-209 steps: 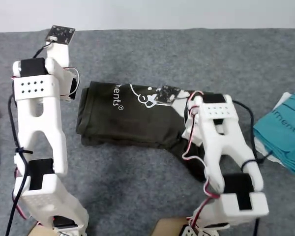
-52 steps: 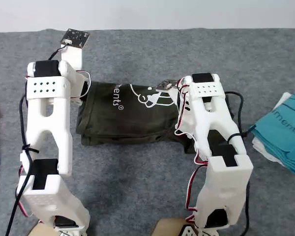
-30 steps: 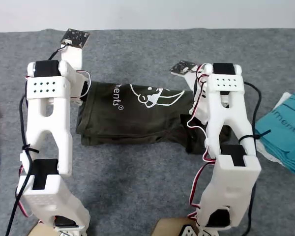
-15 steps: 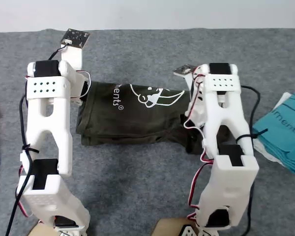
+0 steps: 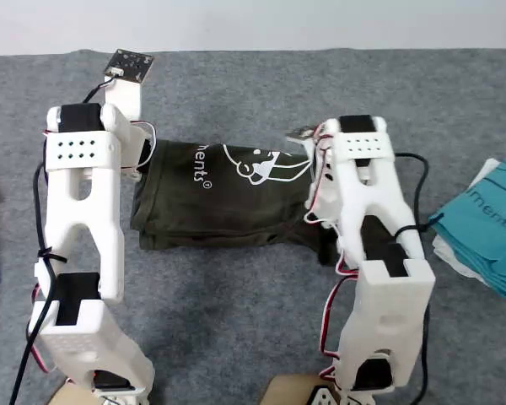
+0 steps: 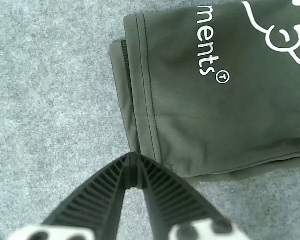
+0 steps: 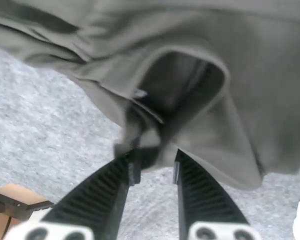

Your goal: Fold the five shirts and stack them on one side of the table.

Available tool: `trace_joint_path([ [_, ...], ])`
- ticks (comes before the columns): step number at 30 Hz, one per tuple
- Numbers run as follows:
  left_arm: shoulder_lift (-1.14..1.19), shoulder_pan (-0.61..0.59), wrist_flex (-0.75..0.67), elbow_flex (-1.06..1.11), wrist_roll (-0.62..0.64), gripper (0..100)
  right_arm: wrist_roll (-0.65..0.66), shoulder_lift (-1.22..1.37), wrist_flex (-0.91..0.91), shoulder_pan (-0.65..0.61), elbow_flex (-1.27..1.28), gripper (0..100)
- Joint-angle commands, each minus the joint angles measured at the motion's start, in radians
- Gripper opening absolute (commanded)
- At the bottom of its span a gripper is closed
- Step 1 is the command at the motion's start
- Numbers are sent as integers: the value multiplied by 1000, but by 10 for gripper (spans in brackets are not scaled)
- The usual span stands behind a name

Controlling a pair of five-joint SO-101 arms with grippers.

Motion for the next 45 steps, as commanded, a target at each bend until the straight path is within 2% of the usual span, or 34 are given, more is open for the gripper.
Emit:
trace_joint_path([
  [1,-54,-3,-15,-5,-8,3,-8,5,8,27,-9,121],
  [7,-54,-3,-15,-5,-8,3,97,8,-48,31,-9,20],
  [19,-54,0,-15,-5,-8,3,140,-70,-219,35,-14,11],
  [29,-54,0,-15,-5,-8,3,141,-61,-239,96,-181,11],
  [45,-54,-2,-8,2,-6,3,135,5,-479,136,-190,11],
])
